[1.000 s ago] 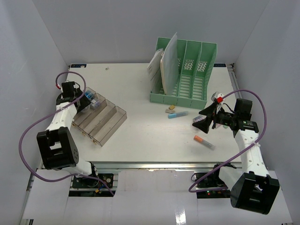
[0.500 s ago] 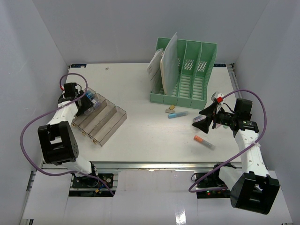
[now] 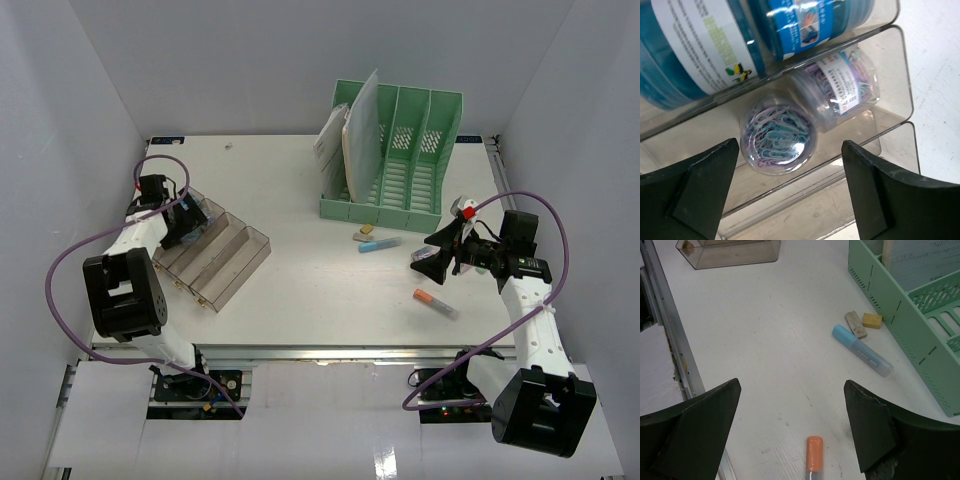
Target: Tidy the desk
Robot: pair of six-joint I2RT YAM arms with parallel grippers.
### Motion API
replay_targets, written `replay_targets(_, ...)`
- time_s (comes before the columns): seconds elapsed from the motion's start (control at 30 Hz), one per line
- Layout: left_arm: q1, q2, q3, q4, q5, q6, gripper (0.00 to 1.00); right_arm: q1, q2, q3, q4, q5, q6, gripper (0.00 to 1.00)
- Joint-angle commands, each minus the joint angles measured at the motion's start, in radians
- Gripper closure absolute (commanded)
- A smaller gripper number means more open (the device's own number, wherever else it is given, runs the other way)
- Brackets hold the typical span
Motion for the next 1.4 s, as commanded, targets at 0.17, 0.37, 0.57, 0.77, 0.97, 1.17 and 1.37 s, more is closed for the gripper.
replay_targets(0.17,0.005,-0.107,0.051,0.012,0.077,0.031,0.02,-0.008,-0.001,-0.004,0.019,0.016,-0.017,0.1)
replay_targets(0.37,0.005,-0.296,0.023,0.027,0.297,0.103,0.02,-0.006,0.016,-0.005,0.033,0.145,0.002,0.1)
replay_targets(0.57,0.005,-0.473,-0.149,0.131,0.539,0.061,0.02,0.007,0.054,0.009,0.075,0.411,0.118,0.09)
replay_targets(0.77,0.007,-0.513,-0.313,0.297,0.873,-0.114,0.02,0.158,0.108,0.035,0.093,0.745,0.18,0.1)
replay_targets(0.97,-0.029,-0.544,-0.411,0.424,0.98,-0.227,0.02,0.249,0.203,0.042,0.133,0.909,0.206,0.1)
replay_targets(1.17,-0.156,-0.589,-0.452,0.493,0.958,-0.262,0.02,0.258,0.29,0.06,0.149,0.96,0.196,0.1)
replay_targets(1.37,-0.322,-0.603,-0.527,0.607,0.879,-0.353,0.02,0.269,0.353,0.062,0.153,0.927,0.193,0.03)
